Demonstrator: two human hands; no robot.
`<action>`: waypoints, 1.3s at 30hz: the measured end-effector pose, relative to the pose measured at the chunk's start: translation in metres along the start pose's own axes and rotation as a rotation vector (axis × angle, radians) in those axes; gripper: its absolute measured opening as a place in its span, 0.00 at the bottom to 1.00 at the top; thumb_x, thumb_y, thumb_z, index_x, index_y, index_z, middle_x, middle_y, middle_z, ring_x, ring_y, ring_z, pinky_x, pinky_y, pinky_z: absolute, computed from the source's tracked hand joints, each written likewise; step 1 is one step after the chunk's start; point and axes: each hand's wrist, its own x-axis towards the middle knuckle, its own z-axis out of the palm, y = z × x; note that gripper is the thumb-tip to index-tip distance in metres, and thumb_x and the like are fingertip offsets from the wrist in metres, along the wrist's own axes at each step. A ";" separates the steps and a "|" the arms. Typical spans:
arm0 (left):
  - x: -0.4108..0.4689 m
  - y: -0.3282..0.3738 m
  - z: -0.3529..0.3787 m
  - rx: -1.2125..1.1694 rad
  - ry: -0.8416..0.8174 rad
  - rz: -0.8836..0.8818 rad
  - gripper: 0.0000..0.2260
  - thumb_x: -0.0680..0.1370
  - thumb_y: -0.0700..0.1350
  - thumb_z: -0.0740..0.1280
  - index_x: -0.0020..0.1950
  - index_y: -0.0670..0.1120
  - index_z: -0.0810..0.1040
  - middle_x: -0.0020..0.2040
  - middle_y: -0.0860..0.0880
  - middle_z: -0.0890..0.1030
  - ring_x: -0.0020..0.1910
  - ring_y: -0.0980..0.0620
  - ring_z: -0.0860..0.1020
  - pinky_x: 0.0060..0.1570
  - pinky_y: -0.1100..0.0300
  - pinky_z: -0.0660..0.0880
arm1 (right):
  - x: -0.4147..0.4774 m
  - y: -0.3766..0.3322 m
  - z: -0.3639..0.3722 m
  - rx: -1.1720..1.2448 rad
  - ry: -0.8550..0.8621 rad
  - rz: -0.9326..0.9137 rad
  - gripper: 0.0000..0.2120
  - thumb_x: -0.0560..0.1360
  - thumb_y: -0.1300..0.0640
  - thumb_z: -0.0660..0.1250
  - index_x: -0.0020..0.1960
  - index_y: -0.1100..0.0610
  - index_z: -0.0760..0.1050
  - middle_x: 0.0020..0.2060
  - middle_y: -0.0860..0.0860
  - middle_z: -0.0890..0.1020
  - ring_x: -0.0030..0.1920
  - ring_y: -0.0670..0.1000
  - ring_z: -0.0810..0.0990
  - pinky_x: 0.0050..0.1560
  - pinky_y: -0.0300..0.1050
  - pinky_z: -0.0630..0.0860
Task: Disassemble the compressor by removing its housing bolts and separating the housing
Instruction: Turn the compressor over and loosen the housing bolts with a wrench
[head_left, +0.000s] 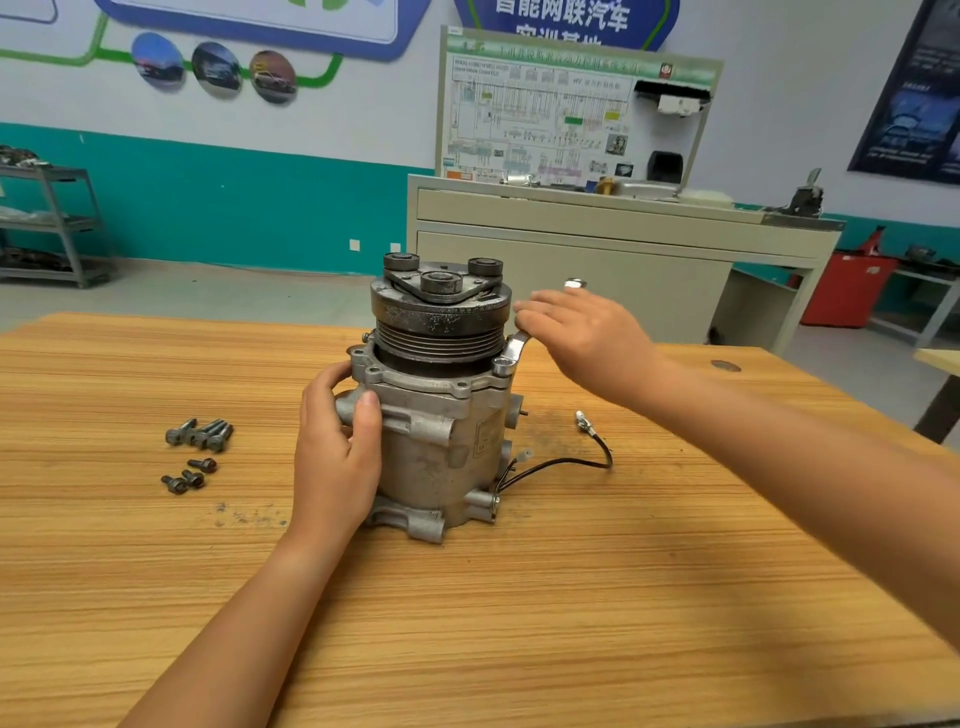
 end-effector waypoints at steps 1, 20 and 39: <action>0.000 0.000 -0.001 0.005 -0.004 0.007 0.23 0.74 0.58 0.55 0.65 0.49 0.67 0.62 0.51 0.72 0.60 0.58 0.70 0.50 0.79 0.64 | 0.000 -0.003 0.004 0.009 0.025 0.020 0.09 0.66 0.73 0.71 0.45 0.66 0.80 0.44 0.60 0.84 0.43 0.60 0.83 0.43 0.58 0.79; 0.000 0.002 -0.002 -0.008 -0.023 -0.021 0.18 0.75 0.54 0.56 0.64 0.52 0.67 0.62 0.52 0.72 0.58 0.60 0.70 0.47 0.80 0.64 | -0.026 -0.050 -0.075 0.116 -0.526 0.492 0.26 0.79 0.58 0.53 0.74 0.44 0.48 0.35 0.48 0.73 0.37 0.52 0.72 0.30 0.44 0.67; 0.000 0.002 -0.002 -0.062 -0.041 -0.043 0.19 0.75 0.54 0.56 0.65 0.52 0.66 0.57 0.60 0.73 0.51 0.76 0.70 0.43 0.82 0.64 | 0.003 -0.077 -0.102 -0.303 -0.852 0.228 0.24 0.77 0.69 0.49 0.72 0.68 0.47 0.29 0.53 0.58 0.25 0.49 0.58 0.20 0.43 0.56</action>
